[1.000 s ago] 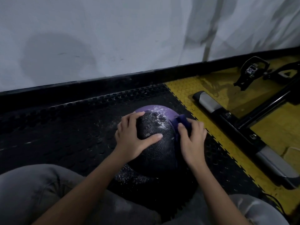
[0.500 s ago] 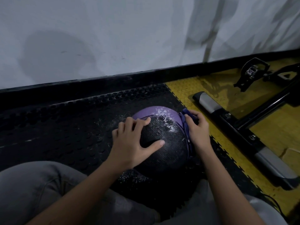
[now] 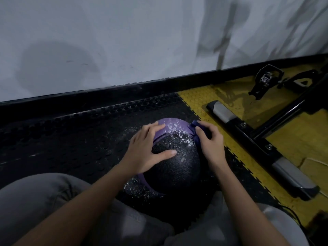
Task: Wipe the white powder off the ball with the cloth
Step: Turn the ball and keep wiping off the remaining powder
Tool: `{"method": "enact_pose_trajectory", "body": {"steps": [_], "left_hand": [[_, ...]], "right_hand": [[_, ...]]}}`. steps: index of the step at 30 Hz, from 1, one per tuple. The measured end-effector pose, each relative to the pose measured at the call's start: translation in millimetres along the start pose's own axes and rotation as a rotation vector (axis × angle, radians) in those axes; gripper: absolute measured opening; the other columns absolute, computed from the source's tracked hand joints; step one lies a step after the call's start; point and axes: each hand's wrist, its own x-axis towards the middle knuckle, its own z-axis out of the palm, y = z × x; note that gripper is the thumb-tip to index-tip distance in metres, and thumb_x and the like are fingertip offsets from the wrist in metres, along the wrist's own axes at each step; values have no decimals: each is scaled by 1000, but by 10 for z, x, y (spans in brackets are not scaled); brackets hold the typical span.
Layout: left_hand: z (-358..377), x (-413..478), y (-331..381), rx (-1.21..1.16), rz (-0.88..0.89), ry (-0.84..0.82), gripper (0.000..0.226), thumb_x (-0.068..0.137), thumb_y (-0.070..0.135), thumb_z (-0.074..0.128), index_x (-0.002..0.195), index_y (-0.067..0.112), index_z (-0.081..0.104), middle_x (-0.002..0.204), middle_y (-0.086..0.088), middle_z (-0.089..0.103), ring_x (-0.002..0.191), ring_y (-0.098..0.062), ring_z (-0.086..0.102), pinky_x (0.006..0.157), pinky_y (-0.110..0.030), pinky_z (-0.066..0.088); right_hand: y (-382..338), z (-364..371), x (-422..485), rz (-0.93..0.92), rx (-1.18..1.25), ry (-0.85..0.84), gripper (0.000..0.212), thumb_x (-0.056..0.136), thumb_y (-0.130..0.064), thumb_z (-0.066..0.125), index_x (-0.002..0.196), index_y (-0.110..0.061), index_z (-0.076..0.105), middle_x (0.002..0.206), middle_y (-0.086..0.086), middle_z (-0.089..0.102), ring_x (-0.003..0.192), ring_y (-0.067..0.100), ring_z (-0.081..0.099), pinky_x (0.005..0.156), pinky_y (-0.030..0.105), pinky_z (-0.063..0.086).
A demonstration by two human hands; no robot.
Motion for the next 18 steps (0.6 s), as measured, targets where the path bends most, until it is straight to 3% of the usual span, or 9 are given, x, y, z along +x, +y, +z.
{"method": "enact_pose_trajectory", "body": {"steps": [3, 5, 7, 9, 11, 13, 16, 18], "left_hand": [[-17, 24, 10, -27, -41, 10, 95, 58, 83, 39, 141, 38, 21, 142, 20, 17, 136, -5, 17, 114, -44, 14], [-30, 39, 16, -68, -74, 10, 96, 56, 82, 42, 139, 38, 23, 138, 20, 20, 135, -6, 19, 114, -44, 15], [-54, 40, 26, -104, -99, 8, 96, 57, 83, 48, 138, 37, 25, 136, 19, 21, 134, -7, 20, 113, -44, 15], [-69, 29, 35, -109, -115, 6, 93, 63, 79, 55, 139, 35, 26, 141, 14, 21, 135, -10, 20, 113, -46, 15], [-46, 2, 46, -94, -115, 23, 90, 63, 70, 51, 140, 33, 24, 143, 11, 19, 135, -11, 18, 113, -46, 13], [5, -24, 80, -76, -114, 55, 90, 64, 71, 48, 141, 33, 22, 144, 11, 17, 135, -10, 16, 113, -44, 12], [73, -15, 91, -85, -125, 108, 90, 64, 72, 46, 141, 33, 23, 143, 11, 18, 134, -9, 17, 112, -41, 14], [68, 10, 59, -100, -148, 124, 91, 63, 77, 50, 139, 34, 25, 142, 12, 20, 133, -9, 19, 111, -41, 16]], "right_hand": [[-22, 73, -260, -173, -160, 85, 13, 88, -24, 61, 95, -36, 61, 103, -4, 60, 102, 18, 50, 93, 11, 28], [-14, 108, -427, -294, -242, 107, 14, 86, -28, 59, 98, -30, 62, 102, -3, 59, 98, 19, 50, 86, 4, 21], [4, 90, -430, -318, -264, 78, 14, 87, -27, 60, 100, -32, 62, 102, -4, 58, 99, 19, 49, 87, 10, 24], [44, 50, -281, -236, -198, 65, 18, 89, -21, 62, 97, -36, 60, 103, -3, 59, 103, 21, 51, 95, 24, 30], [35, 13, -119, -115, -116, 73, 24, 90, -18, 60, 92, -42, 57, 106, 0, 60, 106, 22, 52, 100, 43, 37], [9, 4, -57, -97, -125, 69, 27, 91, -16, 58, 90, -43, 55, 106, -1, 62, 106, 21, 54, 100, 46, 38], [-27, 66, -196, -225, -239, 86, 17, 90, -14, 57, 95, -30, 61, 99, -6, 58, 98, 21, 53, 94, 15, 31], [-55, 115, -411, -356, -350, 85, 15, 89, -19, 55, 100, -24, 64, 96, -10, 53, 92, 17, 48, 82, 12, 27]]}}
